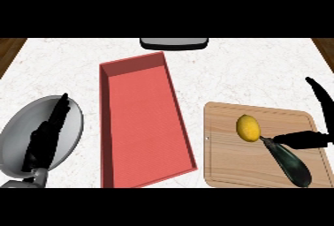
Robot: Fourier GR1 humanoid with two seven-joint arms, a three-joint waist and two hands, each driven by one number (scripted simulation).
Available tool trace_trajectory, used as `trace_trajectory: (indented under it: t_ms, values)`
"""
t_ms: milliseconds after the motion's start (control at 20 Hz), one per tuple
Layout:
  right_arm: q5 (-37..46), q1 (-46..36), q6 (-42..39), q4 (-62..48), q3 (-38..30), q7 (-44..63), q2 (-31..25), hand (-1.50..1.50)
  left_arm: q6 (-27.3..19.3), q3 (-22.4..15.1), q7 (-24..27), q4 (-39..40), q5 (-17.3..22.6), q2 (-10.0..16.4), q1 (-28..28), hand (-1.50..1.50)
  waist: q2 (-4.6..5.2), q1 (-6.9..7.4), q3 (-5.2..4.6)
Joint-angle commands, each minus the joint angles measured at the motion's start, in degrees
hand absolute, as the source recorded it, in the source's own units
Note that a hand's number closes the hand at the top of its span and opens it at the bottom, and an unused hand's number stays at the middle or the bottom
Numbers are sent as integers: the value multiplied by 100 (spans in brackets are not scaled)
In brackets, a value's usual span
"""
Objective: Pick the lemon from the cutting board and place it in the cardboard box
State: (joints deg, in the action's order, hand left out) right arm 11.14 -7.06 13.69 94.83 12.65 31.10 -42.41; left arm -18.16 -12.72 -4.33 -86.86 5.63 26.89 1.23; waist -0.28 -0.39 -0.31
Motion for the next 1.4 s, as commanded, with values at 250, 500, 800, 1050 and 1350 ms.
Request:
trace_trajectory:
  t_ms: [250, 500, 800, 1050, 1350]
  values:
    - [-627, -997, -1875, 847, 603, 2718, -27, -150, 58, -36, 23, 58, -155, -214, 136, 0, 27, 85, 24]
    - [155, -994, -1731, 674, 879, 3245, 714, -150, 199, 176, 80, 69, -281, -255, -14, 0, 26, 56, 29]
    - [593, -825, -1845, 763, 863, 3483, 946, -150, 74, 82, -338, -326, -563, -497, -95, 0, 21, 46, 31]
    - [448, -658, -2214, 704, 570, 3427, 913, -150, 379, 389, 433, 287, -451, -581, -288, 0, 25, 30, 28]
    - [1166, -342, -1958, -5, 618, 2536, 1396, -150, 573, 616, -7, -211, -587, -508, -268, 0, 26, 52, 32]
